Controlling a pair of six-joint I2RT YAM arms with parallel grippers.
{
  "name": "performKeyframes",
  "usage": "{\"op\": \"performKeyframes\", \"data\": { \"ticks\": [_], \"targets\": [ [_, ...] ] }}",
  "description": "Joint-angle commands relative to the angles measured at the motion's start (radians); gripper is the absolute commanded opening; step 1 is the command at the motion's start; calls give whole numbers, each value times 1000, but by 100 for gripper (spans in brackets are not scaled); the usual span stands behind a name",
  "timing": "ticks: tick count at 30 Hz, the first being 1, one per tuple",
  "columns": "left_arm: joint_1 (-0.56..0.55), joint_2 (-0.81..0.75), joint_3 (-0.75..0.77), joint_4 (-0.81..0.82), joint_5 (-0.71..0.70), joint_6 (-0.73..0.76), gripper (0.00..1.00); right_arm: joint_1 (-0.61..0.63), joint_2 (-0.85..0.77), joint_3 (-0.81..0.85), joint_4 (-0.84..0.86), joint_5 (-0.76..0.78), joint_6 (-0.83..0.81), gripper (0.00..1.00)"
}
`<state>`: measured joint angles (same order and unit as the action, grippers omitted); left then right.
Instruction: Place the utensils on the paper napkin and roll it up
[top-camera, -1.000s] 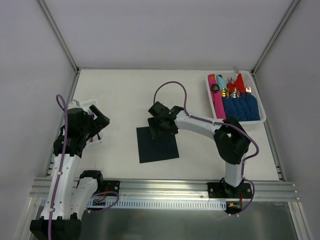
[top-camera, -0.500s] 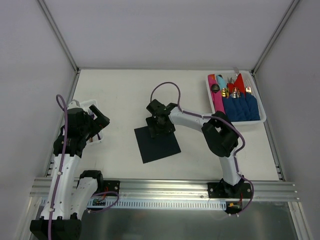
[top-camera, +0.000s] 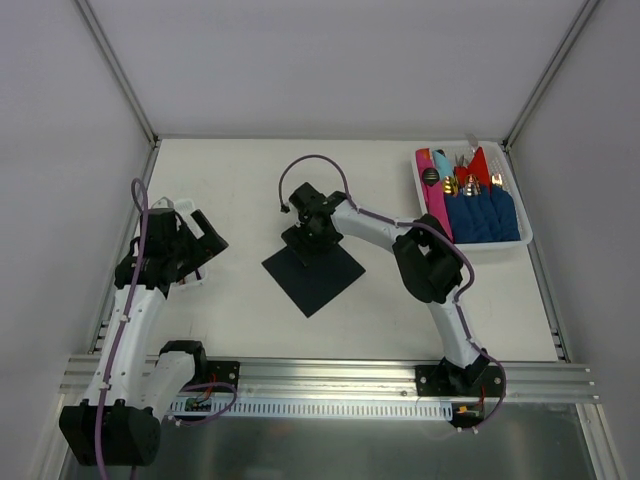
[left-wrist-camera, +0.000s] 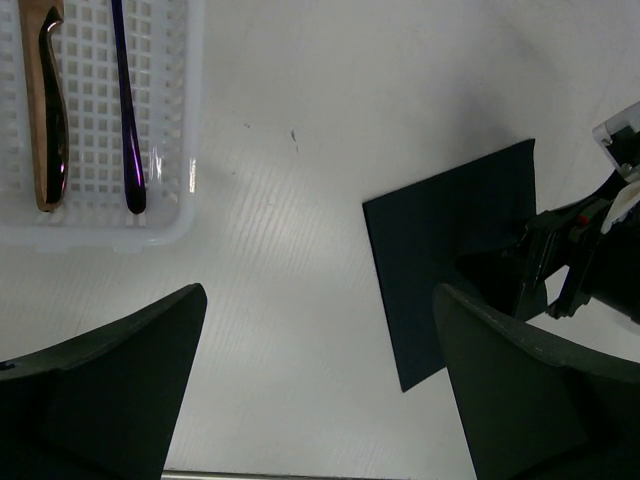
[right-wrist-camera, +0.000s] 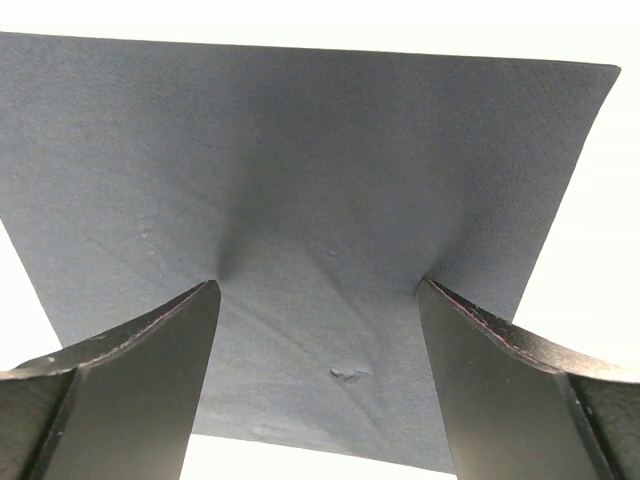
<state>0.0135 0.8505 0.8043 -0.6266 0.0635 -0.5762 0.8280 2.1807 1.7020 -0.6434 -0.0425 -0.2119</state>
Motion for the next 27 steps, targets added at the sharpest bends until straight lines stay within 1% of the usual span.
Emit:
{"op": "performKeyframes", "data": {
  "ticks": [1, 6, 13, 17, 27],
  "targets": [
    [-1, 18, 30, 4, 41, 29, 99, -30, 62, 62, -35, -10, -76, 85],
    [2, 50, 36, -5, 41, 27, 99, -56, 99, 114, -50, 1, -67, 86],
    [16, 84, 62, -33, -10, 22, 97, -61, 61, 84, -56, -43, -41, 86],
    [22, 97, 73, -38, -5, 27, 97, -61, 33, 18, -52, -68, -47, 85],
    [31, 101, 90, -47, 5, 41, 98, -41, -61, -154, 16, -74, -147, 85]
  ]
}}
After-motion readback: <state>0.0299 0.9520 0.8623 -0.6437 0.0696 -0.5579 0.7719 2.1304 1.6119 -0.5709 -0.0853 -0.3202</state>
